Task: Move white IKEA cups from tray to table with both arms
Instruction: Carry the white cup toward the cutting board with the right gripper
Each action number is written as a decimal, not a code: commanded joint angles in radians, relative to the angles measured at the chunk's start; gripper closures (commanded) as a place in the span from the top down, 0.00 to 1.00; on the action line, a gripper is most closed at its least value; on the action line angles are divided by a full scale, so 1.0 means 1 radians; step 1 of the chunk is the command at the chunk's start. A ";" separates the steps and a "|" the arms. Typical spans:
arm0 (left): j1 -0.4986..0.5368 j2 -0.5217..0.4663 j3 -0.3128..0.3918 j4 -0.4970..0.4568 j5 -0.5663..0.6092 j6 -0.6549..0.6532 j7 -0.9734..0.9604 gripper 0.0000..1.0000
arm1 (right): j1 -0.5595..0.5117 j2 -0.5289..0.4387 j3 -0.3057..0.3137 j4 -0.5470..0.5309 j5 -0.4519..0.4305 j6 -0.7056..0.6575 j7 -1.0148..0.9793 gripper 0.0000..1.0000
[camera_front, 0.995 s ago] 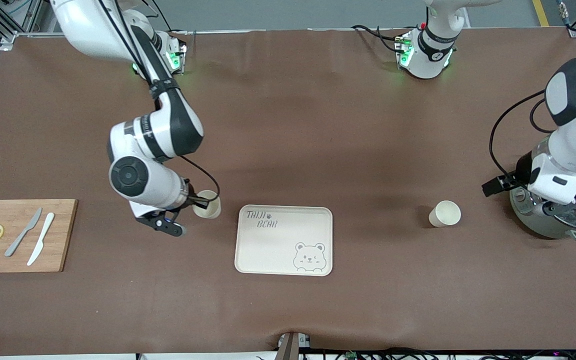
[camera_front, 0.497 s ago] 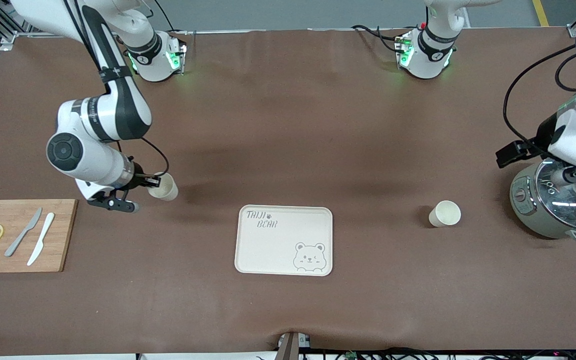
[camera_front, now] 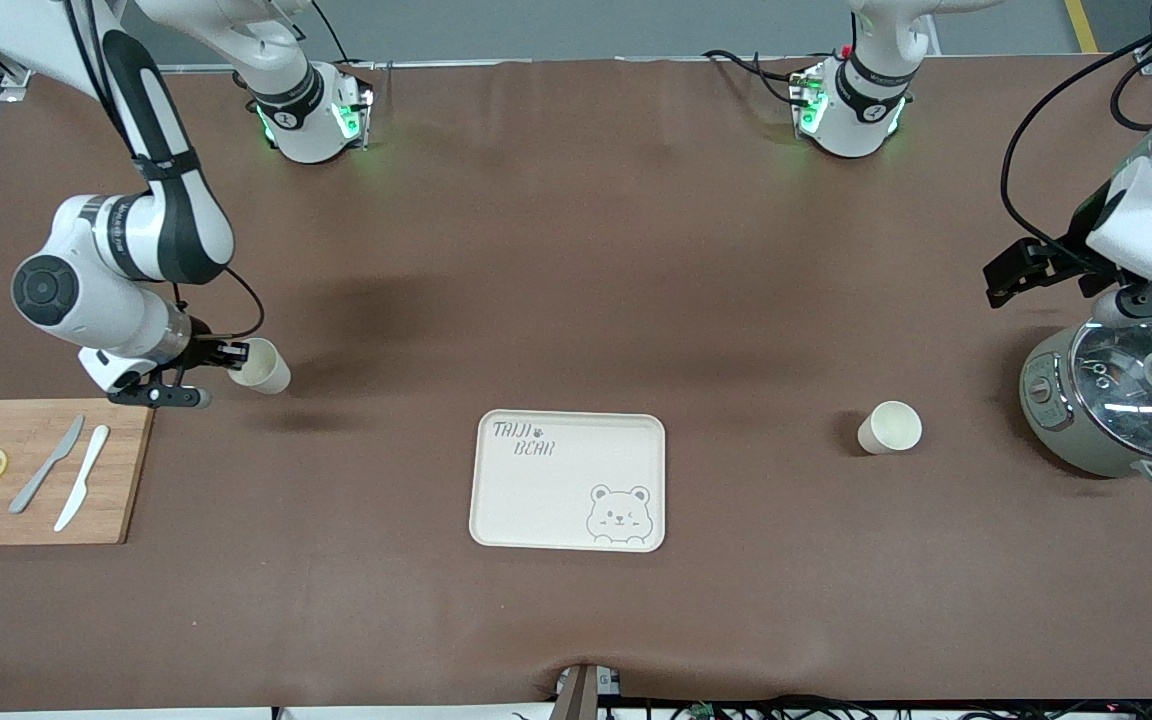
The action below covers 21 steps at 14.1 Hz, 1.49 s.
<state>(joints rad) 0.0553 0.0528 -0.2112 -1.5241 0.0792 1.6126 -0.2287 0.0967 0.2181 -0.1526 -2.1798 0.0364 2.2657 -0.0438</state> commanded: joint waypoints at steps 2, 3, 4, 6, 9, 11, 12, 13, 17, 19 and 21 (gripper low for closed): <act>0.008 0.007 -0.028 0.055 0.010 -0.017 0.012 1.00 | -0.081 -0.045 0.018 -0.072 -0.018 0.015 -0.099 0.00; -0.002 -0.002 -0.027 0.055 0.007 -0.022 0.012 1.00 | -0.094 -0.043 0.018 -0.090 -0.018 0.040 -0.128 0.00; 0.000 -0.002 -0.025 0.053 0.005 -0.023 0.020 1.00 | -0.112 -0.039 0.018 -0.116 -0.018 0.082 -0.154 0.00; -0.021 -0.030 -0.014 0.041 -0.002 -0.033 0.060 1.00 | -0.140 -0.034 0.018 -0.152 -0.018 0.138 -0.188 0.00; -0.089 -0.076 0.047 0.001 -0.006 -0.054 0.106 1.00 | -0.143 -0.022 0.019 -0.182 -0.018 0.195 -0.188 0.00; -0.111 -0.082 0.070 -0.010 -0.028 -0.056 0.109 1.00 | -0.143 -0.009 0.021 -0.172 -0.016 0.187 -0.186 0.53; -0.107 -0.080 0.070 -0.008 -0.029 -0.056 0.114 1.00 | -0.137 -0.011 0.022 -0.166 -0.015 0.183 -0.179 1.00; -0.107 -0.077 0.070 -0.002 -0.029 -0.056 0.117 1.00 | -0.132 -0.014 0.022 -0.158 -0.015 0.170 -0.180 1.00; -0.104 -0.038 0.073 0.001 -0.035 -0.056 0.120 1.00 | -0.134 -0.005 0.024 0.041 -0.007 -0.157 -0.185 1.00; -0.103 -0.034 0.073 0.001 -0.036 -0.056 0.120 1.00 | -0.135 -0.002 0.022 0.110 -0.007 -0.247 -0.182 1.00; -0.100 -0.037 0.073 0.001 -0.036 -0.056 0.121 1.00 | -0.135 -0.002 0.022 0.171 -0.007 -0.297 -0.189 1.00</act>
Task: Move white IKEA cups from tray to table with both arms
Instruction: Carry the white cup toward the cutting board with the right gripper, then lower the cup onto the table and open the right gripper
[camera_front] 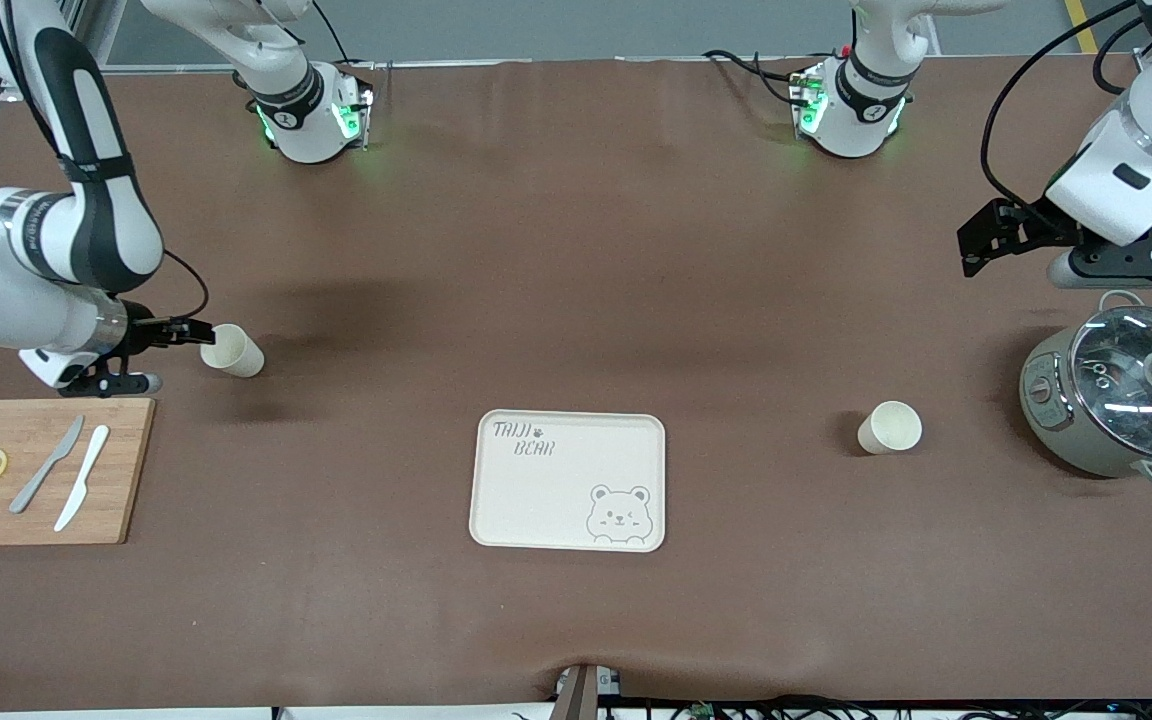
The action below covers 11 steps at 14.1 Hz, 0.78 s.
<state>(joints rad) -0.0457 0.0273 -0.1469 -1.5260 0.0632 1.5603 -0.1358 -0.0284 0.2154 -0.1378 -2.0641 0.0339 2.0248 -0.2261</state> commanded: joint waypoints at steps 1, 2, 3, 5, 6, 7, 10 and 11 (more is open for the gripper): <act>0.013 -0.016 0.009 0.003 -0.020 -0.006 0.028 1.00 | -0.001 0.001 0.010 0.114 -0.005 -0.116 -0.007 1.00; 0.026 -0.021 0.009 0.006 -0.020 -0.006 0.030 1.00 | 0.031 0.005 0.012 0.161 -0.012 -0.182 -0.001 1.00; 0.035 -0.024 0.009 0.006 -0.020 -0.008 0.030 1.00 | 0.053 0.019 0.010 0.224 -0.017 -0.222 -0.001 1.00; 0.041 -0.029 0.009 0.007 -0.020 -0.032 0.031 1.00 | 0.053 0.045 0.010 0.376 -0.011 -0.331 -0.006 1.00; 0.043 -0.027 0.009 0.007 -0.020 -0.040 0.031 1.00 | 0.056 0.073 0.010 0.469 -0.008 -0.410 -0.007 1.00; 0.041 -0.029 0.007 0.007 -0.020 -0.045 0.030 1.00 | 0.059 0.100 0.012 0.554 -0.003 -0.493 -0.007 1.00; 0.041 -0.029 0.007 0.007 -0.020 -0.045 0.030 1.00 | 0.051 0.119 0.010 0.723 -0.005 -0.630 -0.007 1.00; 0.041 -0.029 0.007 0.007 -0.020 -0.045 0.031 1.00 | 0.050 0.114 0.010 0.767 -0.012 -0.643 -0.006 1.00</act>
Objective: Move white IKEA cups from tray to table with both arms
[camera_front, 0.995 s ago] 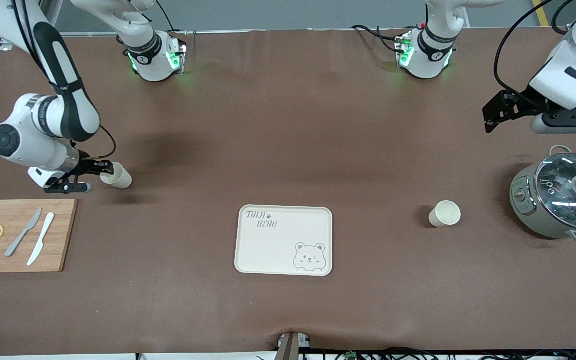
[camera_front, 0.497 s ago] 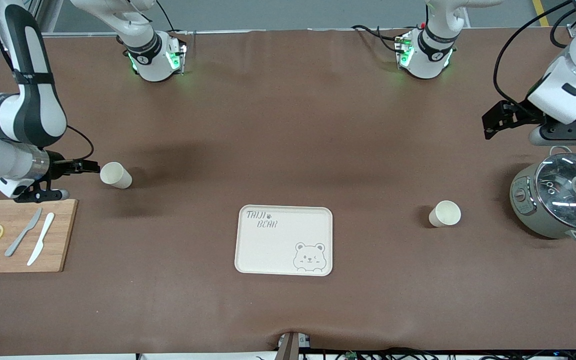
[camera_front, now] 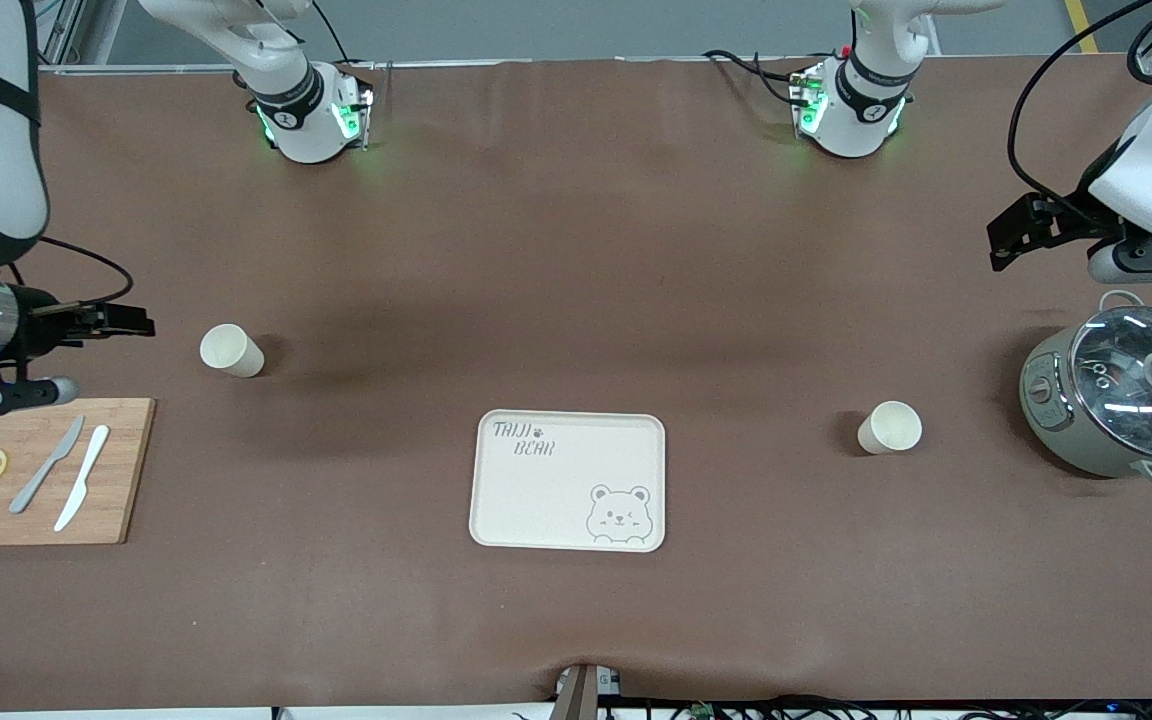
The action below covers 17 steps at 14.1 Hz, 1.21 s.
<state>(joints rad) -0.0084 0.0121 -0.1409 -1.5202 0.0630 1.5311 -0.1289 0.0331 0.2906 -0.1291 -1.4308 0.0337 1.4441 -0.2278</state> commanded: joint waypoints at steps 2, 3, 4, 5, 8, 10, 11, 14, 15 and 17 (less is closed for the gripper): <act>0.004 -0.014 0.001 0.003 -0.020 -0.016 0.023 1.00 | 0.004 0.029 -0.001 0.203 -0.023 -0.085 -0.001 1.00; 0.004 -0.014 0.001 0.002 -0.020 -0.016 0.023 1.00 | 0.011 0.012 -0.001 0.210 -0.032 -0.100 -0.004 1.00; 0.004 -0.014 0.003 0.003 -0.020 -0.016 0.023 1.00 | 0.008 -0.017 0.002 0.211 -0.026 -0.108 -0.005 1.00; 0.004 -0.014 0.001 0.003 -0.020 -0.016 0.023 1.00 | 0.005 -0.062 0.005 0.204 -0.014 -0.123 -0.011 1.00; 0.004 -0.012 0.001 0.003 -0.020 -0.016 0.025 1.00 | 0.024 -0.113 0.005 0.197 -0.031 -0.198 -0.012 1.00; 0.005 -0.012 0.003 0.003 -0.019 -0.016 0.025 1.00 | 0.015 -0.154 -0.003 0.182 -0.031 -0.255 -0.002 1.00; 0.005 -0.012 0.003 0.008 -0.014 -0.016 0.025 1.00 | 0.002 -0.186 -0.007 0.146 -0.031 -0.249 -0.002 1.00; 0.022 -0.012 0.003 0.024 -0.005 -0.016 0.023 1.00 | 0.005 -0.272 -0.003 0.031 -0.031 -0.203 0.001 1.00; 0.027 -0.012 0.003 0.023 -0.006 -0.016 0.025 1.00 | -0.004 -0.316 -0.004 -0.034 -0.031 -0.165 0.001 1.00; 0.036 -0.014 0.003 0.023 -0.017 -0.017 0.053 1.00 | -0.004 -0.364 -0.006 -0.117 -0.031 -0.102 0.001 1.00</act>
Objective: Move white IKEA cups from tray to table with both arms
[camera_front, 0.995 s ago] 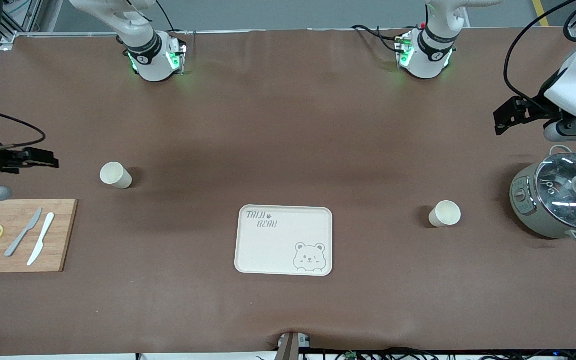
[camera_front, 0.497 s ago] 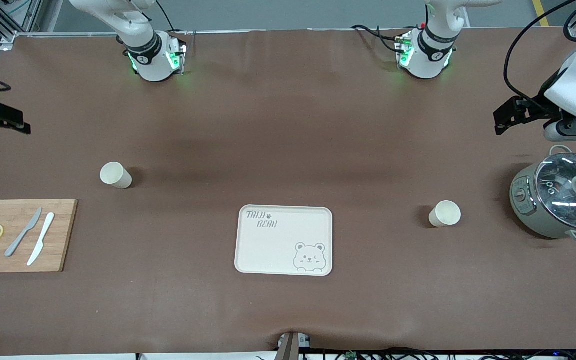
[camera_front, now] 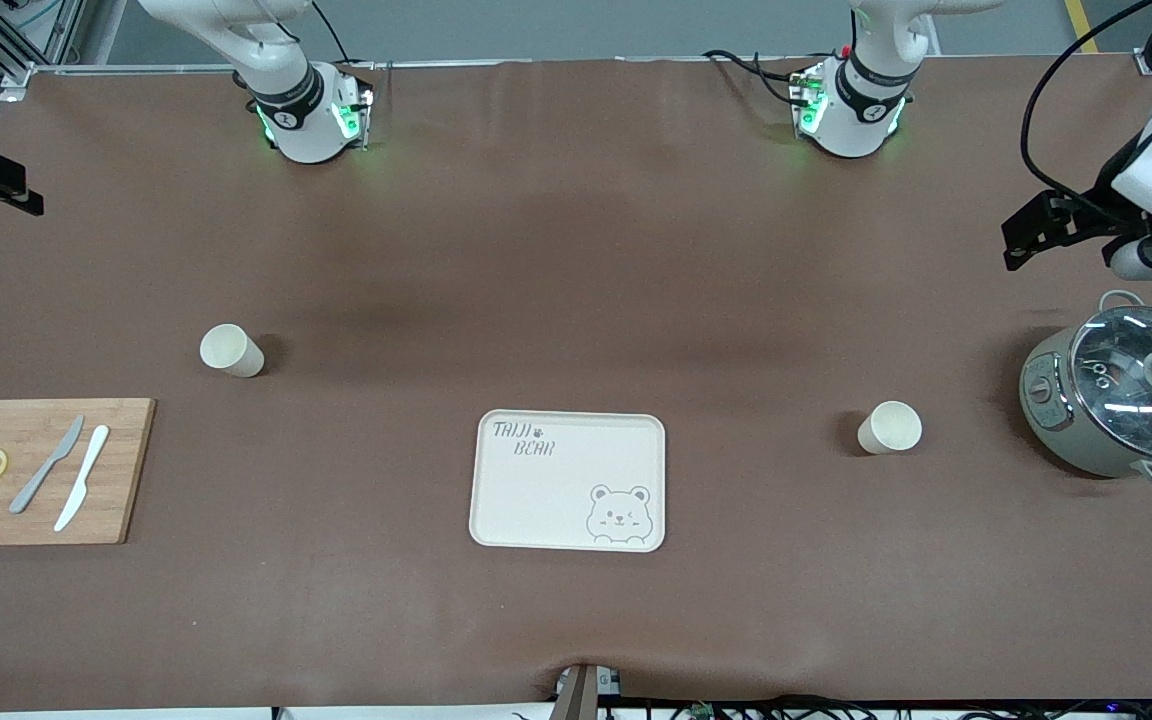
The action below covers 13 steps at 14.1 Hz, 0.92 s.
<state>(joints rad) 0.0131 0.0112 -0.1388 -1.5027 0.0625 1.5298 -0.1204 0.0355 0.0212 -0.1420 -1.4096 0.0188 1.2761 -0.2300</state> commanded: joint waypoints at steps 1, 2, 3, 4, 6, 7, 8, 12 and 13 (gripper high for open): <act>0.039 -0.013 -0.001 0.007 -0.018 -0.016 0.077 1.00 | -0.008 -0.089 0.007 -0.144 -0.016 0.069 0.003 1.00; 0.048 -0.013 -0.001 0.007 -0.023 -0.016 0.099 1.00 | -0.012 -0.089 0.005 -0.158 -0.016 0.077 0.003 1.00; 0.054 -0.013 -0.001 0.007 -0.048 -0.016 0.100 1.00 | -0.023 -0.093 0.007 -0.170 -0.016 0.085 0.006 1.00; 0.094 -0.014 -0.001 0.006 -0.079 -0.020 0.101 1.00 | -0.028 -0.093 0.005 -0.172 -0.016 0.082 0.006 1.00; 0.117 -0.030 -0.005 -0.002 -0.101 -0.053 0.094 1.00 | -0.043 -0.089 0.007 -0.176 -0.016 0.083 0.006 1.00; 0.117 -0.046 -0.007 -0.008 -0.101 -0.051 0.081 1.00 | -0.042 -0.087 0.007 -0.173 -0.017 0.086 0.006 1.00; 0.117 -0.056 -0.008 -0.013 -0.098 -0.050 0.076 1.00 | -0.043 -0.087 0.007 -0.175 -0.017 0.086 0.008 1.00; 0.114 -0.134 -0.039 -0.123 -0.087 0.038 0.068 1.00 | -0.049 -0.090 0.013 -0.173 -0.017 0.127 0.009 1.00; 0.116 -0.141 -0.044 -0.142 -0.087 0.056 0.065 1.00 | -0.049 -0.095 0.013 -0.173 -0.016 0.140 0.008 1.00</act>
<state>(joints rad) 0.1221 -0.0638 -0.1633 -1.5495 -0.0175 1.5277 -0.0435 -0.0043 -0.0405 -0.1431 -1.5592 0.0168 1.3872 -0.2282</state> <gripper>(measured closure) 0.000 0.000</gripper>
